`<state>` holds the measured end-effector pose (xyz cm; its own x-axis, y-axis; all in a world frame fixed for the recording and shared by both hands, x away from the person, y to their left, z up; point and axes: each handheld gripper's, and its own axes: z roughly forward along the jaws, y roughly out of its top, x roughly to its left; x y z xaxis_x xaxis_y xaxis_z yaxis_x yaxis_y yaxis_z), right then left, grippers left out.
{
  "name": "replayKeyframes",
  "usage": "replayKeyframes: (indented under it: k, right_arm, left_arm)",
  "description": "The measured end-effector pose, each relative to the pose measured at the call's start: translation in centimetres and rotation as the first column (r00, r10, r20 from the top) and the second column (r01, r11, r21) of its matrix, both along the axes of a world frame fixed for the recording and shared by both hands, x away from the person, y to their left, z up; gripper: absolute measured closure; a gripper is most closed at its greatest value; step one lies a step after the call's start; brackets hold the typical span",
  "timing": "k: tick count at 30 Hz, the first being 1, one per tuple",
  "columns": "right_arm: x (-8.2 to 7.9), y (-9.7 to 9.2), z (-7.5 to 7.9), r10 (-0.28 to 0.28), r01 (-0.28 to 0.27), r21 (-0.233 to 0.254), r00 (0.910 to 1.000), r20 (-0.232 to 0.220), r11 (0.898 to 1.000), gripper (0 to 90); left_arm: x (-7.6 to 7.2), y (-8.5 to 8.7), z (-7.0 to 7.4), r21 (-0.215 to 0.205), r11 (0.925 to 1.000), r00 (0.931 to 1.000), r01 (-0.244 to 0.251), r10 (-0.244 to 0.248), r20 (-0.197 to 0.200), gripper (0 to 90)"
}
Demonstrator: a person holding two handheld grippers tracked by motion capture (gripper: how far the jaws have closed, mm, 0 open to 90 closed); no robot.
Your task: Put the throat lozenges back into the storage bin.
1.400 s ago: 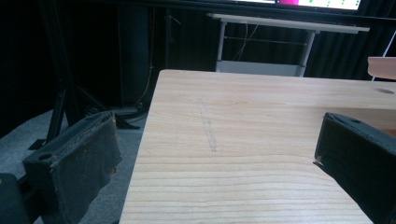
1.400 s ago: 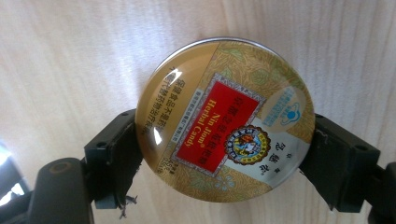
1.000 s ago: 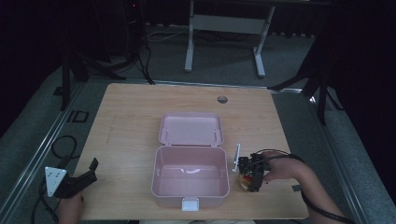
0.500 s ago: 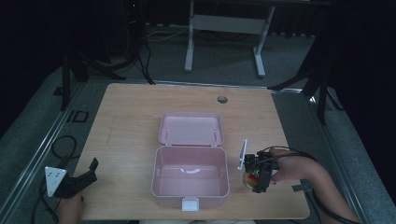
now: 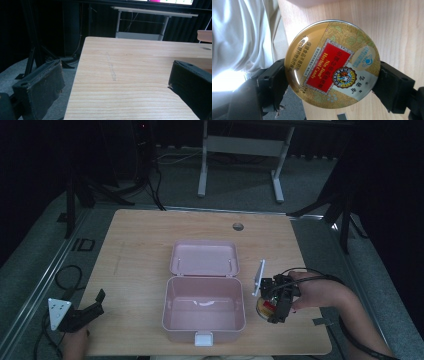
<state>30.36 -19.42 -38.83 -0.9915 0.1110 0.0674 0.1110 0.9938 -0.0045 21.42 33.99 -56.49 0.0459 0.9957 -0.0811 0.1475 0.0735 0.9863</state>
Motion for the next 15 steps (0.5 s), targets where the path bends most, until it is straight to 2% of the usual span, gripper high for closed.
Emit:
replayKeyframes:
  k: [6,15]
  right_arm:
    - [-0.3,1.9,1.4,0.04,-0.039,0.047,0.9992,-0.01,0.998,19.6]
    - [-1.1,5.5,2.5,0.12,-0.121,0.058,0.9926,0.017,0.991,19.7]
  left_arm:
    - [0.0,0.0,0.0,0.0,1.0,1.0,-0.001,0.001,0.001,0.4]
    - [0.0,0.1,0.0,-0.005,1.0,1.0,0.001,-0.001,0.004,0.4]
